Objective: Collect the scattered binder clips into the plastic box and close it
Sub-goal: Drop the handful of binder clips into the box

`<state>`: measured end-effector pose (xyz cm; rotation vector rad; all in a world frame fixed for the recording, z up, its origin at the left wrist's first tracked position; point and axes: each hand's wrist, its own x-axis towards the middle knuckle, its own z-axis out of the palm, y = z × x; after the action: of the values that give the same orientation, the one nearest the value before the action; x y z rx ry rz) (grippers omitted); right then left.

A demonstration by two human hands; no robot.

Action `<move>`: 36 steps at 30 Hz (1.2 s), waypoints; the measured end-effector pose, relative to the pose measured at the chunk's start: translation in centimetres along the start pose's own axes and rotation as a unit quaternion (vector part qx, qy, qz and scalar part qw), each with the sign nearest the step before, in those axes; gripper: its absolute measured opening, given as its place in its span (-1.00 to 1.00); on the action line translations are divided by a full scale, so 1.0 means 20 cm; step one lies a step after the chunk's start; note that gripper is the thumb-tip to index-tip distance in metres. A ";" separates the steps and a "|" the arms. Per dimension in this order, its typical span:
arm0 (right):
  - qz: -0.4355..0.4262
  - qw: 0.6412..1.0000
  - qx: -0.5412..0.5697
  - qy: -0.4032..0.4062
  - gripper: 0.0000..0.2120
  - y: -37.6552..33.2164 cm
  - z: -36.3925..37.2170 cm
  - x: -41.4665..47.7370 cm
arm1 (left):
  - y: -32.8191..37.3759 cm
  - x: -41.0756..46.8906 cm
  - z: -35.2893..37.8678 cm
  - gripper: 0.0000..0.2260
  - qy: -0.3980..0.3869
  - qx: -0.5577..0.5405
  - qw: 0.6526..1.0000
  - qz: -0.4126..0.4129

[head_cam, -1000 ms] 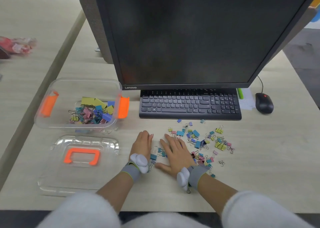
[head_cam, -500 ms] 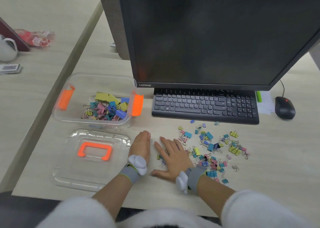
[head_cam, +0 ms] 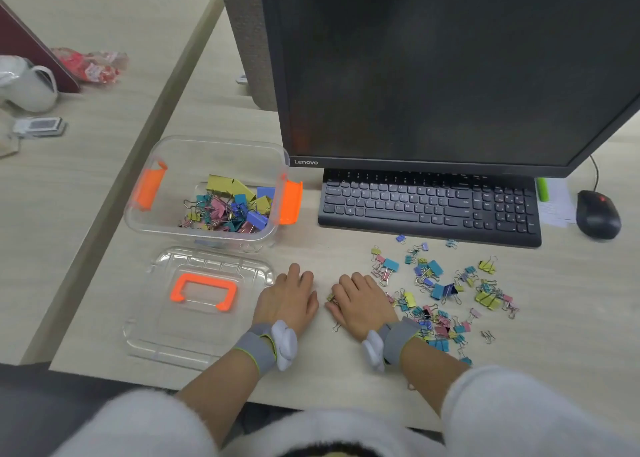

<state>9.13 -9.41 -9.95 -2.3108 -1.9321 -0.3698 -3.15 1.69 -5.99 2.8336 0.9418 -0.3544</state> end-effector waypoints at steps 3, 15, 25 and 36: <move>0.015 1.000 -0.003 -0.007 -0.70 -0.01 -0.02 0.01 | 0.03 -0.04 -0.04 -0.75 -0.005 0.054 0.998 0.016; 0.043 0.999 0.025 -0.009 -0.79 0.02 -0.11 0.01 | 0.09 -0.01 -0.02 -0.77 0.008 0.047 0.999 0.005; 0.007 0.999 -0.021 -0.049 -0.75 0.10 -0.12 -0.06 | 0.07 0.03 0.03 -0.76 -0.141 -0.103 0.979 0.108; 0.045 0.982 -0.007 -0.183 -0.58 0.13 -0.16 -0.07 | 0.16 0.04 0.02 -0.89 -0.164 -0.088 0.976 0.114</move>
<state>11.10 -11.94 -7.04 -2.6140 -1.9627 0.0567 -0.79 -0.45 -6.45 2.5764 0.5470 -0.6482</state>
